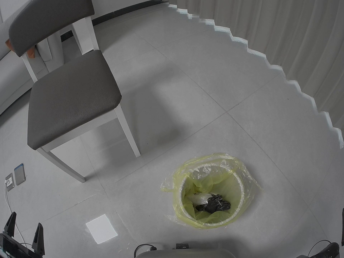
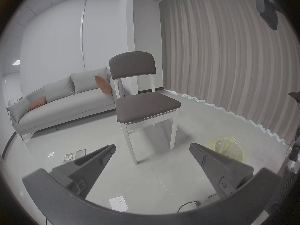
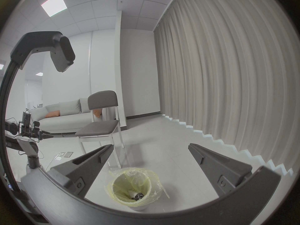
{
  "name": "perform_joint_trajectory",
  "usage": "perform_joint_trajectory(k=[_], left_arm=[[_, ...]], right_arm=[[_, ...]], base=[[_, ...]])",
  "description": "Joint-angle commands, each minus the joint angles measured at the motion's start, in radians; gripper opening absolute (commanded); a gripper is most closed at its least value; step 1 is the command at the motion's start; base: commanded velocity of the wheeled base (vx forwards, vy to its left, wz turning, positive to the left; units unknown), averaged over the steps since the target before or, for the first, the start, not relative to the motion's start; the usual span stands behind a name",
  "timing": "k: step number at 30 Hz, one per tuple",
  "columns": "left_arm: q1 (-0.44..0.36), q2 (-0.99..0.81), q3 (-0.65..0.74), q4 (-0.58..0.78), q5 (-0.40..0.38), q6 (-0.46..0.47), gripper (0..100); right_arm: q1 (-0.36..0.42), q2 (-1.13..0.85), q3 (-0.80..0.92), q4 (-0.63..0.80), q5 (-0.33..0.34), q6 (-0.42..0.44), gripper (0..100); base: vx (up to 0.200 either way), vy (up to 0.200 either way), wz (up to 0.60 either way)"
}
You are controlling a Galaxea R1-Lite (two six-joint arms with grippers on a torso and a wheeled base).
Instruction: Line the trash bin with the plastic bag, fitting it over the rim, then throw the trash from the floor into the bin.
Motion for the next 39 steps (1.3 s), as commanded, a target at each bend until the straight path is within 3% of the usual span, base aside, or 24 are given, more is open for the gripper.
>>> perform_joint_trajectory(k=[1, 4, 5, 6, 15, 23, 27, 29, 30, 39], left_arm=[[0.001, -0.013, 0.016, 0.0, 0.0, 0.0, 100], [0.001, -0.013, 0.016, 0.0, 0.0, 0.0, 100], [0.001, -0.013, 0.016, 0.0, 0.0, 0.0, 100], [0.001, -0.013, 0.016, 0.0, 0.0, 0.0, 100], [0.001, -0.013, 0.016, 0.0, 0.0, 0.0, 100], [0.001, -0.013, 0.016, 0.0, 0.0, 0.0, 100], [0.001, -0.013, 0.016, 0.0, 0.0, 0.0, 100], [0.001, -0.013, 0.016, 0.0, 0.0, 0.0, 100], [0.001, -0.013, 0.016, 0.0, 0.0, 0.0, 100], [0.001, -0.013, 0.016, 0.0, 0.0, 0.0, 100]], right_arm=[[0.001, -0.033, 0.101, -0.008, -0.019, 0.012, 100], [0.001, -0.034, 0.152, -0.022, -0.051, 0.012, 100], [0.001, -0.033, 0.164, 0.011, -0.109, 0.021, 100], [0.001, -0.034, 0.164, 0.031, -0.12, 0.032, 100], [0.0, -0.033, 0.164, 0.083, -0.117, 0.053, 100], [0.001, -0.033, 0.162, 0.086, -0.361, 0.029, 100], [0.001, -0.033, 0.155, 0.106, -0.359, 0.018, 100], [0.001, -0.033, 0.147, 0.127, -0.33, 0.007, 100], [0.001, -0.033, 0.135, 0.162, -0.281, -0.008, 100], [0.001, -0.031, 0.132, 0.17, -0.226, -0.019, 100]], base=[[0.0, 0.0, 0.0], [0.0, 0.0, 0.0], [0.0, 0.0, 0.0], [0.0, 0.0, 0.0], [0.0, 0.0, 0.0], [0.0, 0.0, 0.0], [0.0, 0.0, 0.0], [0.0, 0.0, 0.0], [0.0, 0.0, 0.0], [0.0, 0.0, 0.0]])
